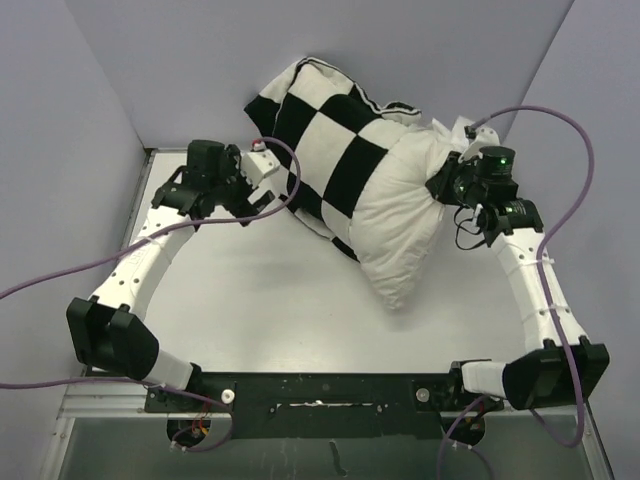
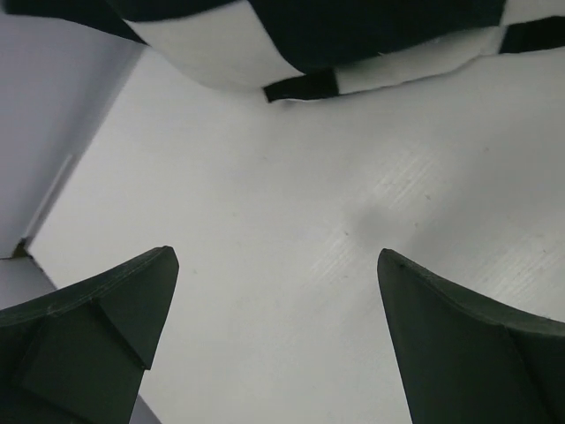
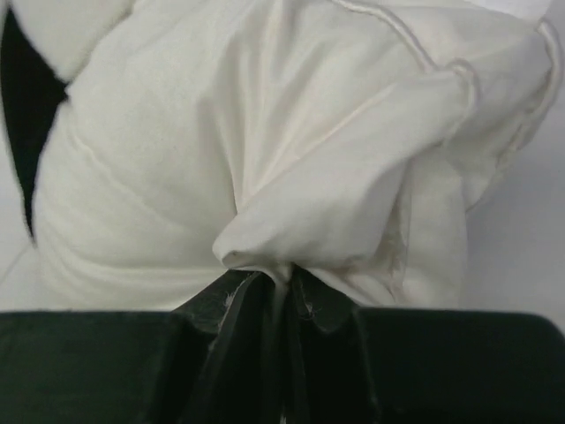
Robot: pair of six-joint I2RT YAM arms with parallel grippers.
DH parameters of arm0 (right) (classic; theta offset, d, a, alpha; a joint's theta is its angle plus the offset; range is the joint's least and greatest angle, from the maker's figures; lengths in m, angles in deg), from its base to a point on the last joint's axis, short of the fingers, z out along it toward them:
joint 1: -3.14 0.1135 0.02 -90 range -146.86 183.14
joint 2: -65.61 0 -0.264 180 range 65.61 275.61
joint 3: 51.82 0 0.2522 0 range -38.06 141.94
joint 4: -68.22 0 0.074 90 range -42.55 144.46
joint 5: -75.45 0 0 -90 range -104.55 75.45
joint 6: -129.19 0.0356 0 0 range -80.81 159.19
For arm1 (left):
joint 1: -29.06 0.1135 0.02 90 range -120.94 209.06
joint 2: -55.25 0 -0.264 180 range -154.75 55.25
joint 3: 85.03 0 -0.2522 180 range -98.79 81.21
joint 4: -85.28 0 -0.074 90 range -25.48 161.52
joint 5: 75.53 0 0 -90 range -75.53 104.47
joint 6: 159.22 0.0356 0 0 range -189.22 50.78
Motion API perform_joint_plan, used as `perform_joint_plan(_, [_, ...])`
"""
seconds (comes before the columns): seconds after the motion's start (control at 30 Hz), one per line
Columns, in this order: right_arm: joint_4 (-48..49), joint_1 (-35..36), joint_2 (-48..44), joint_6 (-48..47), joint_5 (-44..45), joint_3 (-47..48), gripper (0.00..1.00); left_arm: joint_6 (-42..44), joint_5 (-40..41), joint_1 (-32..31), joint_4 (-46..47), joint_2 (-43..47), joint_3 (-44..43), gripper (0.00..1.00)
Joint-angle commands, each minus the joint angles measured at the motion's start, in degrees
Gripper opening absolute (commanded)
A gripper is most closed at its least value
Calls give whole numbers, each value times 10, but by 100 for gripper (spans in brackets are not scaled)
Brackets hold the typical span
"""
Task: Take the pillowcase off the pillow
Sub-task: Remove the pillow from the pillowcase.
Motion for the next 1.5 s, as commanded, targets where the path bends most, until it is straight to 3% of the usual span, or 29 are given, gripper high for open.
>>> perform_joint_plan(0.0, [-31, 5, 44, -90, 81, -10, 0, 25, 4, 4, 61, -2, 50, 97])
perform_joint_plan(0.13, [-32, 5, 70, -105, 109, -21, 0, -2, -18, 26, 51, -51, 32, 97])
perform_joint_plan(0.27, [-1, 14, 82, -114, 109, -35, 0, -8, 4, 14, 132, -79, 53, 98])
perform_joint_plan(0.4, [17, 15, 109, -124, 118, -27, 0, -27, 4, 18, 136, -144, -4, 98])
perform_joint_plan(0.6, [32, 21, 188, -145, 124, 33, 0, -43, 34, 15, 234, -216, -34, 98])
perform_joint_plan(0.8, [47, 33, 267, -164, 103, 81, 0, -23, 31, -12, 222, -306, -100, 94])
perform_joint_plan(0.9, [76, 39, 288, -168, 71, 77, 0, -16, 13, -15, 194, -336, -125, 75])
perform_joint_plan(0.97, [98, 45, 298, -170, 28, 68, 0, -10, -9, -15, 169, -337, -128, 50])
perform_joint_plan(1.0, [107, 48, 301, -174, 1, 64, 0, -4, -21, -15, 161, -329, -120, 32])
perform_joint_plan(1.03, [112, 52, 305, -176, -24, 62, 0, -1, -32, -15, 160, -315, -103, 23])
perform_joint_plan(1.17, [137, 80, 308, -181, -93, 48, 0, 17, -93, -6, 139, -221, 3, 7])
perform_joint_plan(1.27, [147, 107, 304, -177, -127, 42, 0, 23, -158, 7, 66, -135, 56, 1])
perform_joint_plan(1.33, [130, 126, 305, -175, -122, 46, 0, 38, -191, 12, 3, -82, 81, 4])
perform_joint_plan(1.37, [113, 134, 308, -168, -112, 52, 0, 57, -190, 9, -31, -58, 88, 12])
perform_joint_plan(1.43, [99, 141, 310, -144, -94, 55, 0, 105, -185, -1, -120, -20, 88, 51])
perform_joint_plan(1.47, [96, 142, 308, -129, -88, 52, 0, 122, -162, -12, -154, -3, 88, 63])
